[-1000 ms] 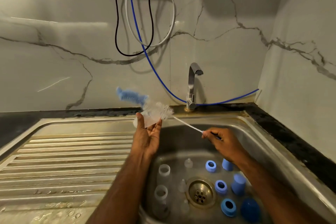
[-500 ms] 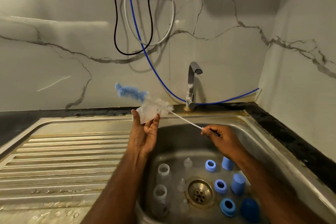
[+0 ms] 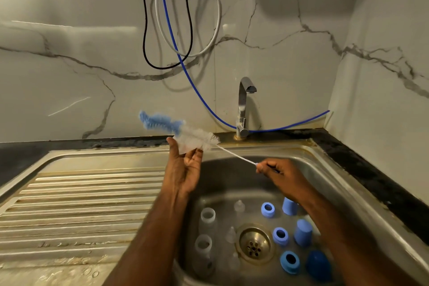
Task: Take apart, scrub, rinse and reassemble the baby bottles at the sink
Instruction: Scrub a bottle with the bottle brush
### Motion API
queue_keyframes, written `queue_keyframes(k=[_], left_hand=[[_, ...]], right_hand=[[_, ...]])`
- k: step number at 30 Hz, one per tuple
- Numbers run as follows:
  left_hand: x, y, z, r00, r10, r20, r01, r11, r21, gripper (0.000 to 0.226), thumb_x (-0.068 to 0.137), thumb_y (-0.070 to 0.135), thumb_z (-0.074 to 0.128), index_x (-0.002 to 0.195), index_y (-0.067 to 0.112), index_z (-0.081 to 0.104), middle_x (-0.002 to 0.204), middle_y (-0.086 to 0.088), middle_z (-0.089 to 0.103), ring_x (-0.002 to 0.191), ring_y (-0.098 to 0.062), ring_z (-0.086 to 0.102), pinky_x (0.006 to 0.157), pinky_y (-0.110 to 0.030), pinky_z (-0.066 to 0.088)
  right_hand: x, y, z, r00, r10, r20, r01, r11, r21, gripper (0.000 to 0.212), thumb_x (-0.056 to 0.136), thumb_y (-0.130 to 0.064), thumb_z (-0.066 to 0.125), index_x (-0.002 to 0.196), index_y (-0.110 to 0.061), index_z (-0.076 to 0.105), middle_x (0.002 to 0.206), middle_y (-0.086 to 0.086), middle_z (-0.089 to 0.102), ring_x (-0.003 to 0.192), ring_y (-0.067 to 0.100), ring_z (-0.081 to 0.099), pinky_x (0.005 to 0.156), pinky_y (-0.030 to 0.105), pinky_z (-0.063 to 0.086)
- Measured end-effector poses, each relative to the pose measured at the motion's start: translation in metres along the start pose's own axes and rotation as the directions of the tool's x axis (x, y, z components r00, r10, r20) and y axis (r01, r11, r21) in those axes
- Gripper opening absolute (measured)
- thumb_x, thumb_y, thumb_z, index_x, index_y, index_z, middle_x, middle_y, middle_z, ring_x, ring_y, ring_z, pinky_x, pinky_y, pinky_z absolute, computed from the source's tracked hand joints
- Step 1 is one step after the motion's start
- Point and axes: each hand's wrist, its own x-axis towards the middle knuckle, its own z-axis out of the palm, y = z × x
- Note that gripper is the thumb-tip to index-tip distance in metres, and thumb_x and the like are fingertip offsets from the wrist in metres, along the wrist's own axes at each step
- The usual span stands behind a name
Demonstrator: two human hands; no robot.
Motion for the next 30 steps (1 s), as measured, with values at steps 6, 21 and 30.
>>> queue_keyframes(k=[6, 21, 30], left_hand=[[-0.004, -0.012, 0.003, 1.0, 0.006, 0.002, -0.006, 0.999, 0.033, 0.041, 0.096, 0.041, 0.058, 0.123, 0.011, 0.062, 0.119, -0.017, 0.072, 0.111, -0.03, 0.069, 0.081, -0.038, 0.063], [-0.006, -0.016, 0.001, 0.999, -0.033, -0.005, 0.033, 0.999, 0.021, 0.051, 0.091, 0.041, 0.062, 0.13, 0.009, 0.058, 0.125, -0.021, 0.069, 0.109, -0.032, 0.071, 0.083, -0.038, 0.063], [-0.007, -0.019, 0.002, 1.0, -0.026, -0.018, 0.026, 0.999, 0.029, 0.05, 0.095, 0.043, 0.06, 0.131, 0.01, 0.058, 0.119, -0.02, 0.072, 0.104, -0.03, 0.074, 0.076, -0.035, 0.063]], right_hand=[[0.0, -0.005, 0.011, 0.998, 0.004, 0.055, -0.001, 0.999, -0.043, 0.018, 0.099, -0.031, 0.059, 0.086, -0.033, 0.072, 0.072, -0.029, 0.065, 0.073, -0.008, 0.06, 0.069, 0.015, 0.041], [-0.001, -0.006, 0.008, 1.0, 0.001, 0.017, 0.0, 1.0, -0.023, 0.019, 0.098, -0.034, 0.058, 0.085, -0.034, 0.071, 0.08, -0.009, 0.07, 0.079, 0.003, 0.064, 0.073, 0.02, 0.049], [-0.002, -0.008, 0.011, 0.999, 0.017, 0.04, -0.016, 0.999, -0.033, 0.02, 0.1, -0.031, 0.057, 0.085, -0.031, 0.07, 0.079, -0.012, 0.069, 0.076, -0.002, 0.061, 0.072, 0.015, 0.046]])
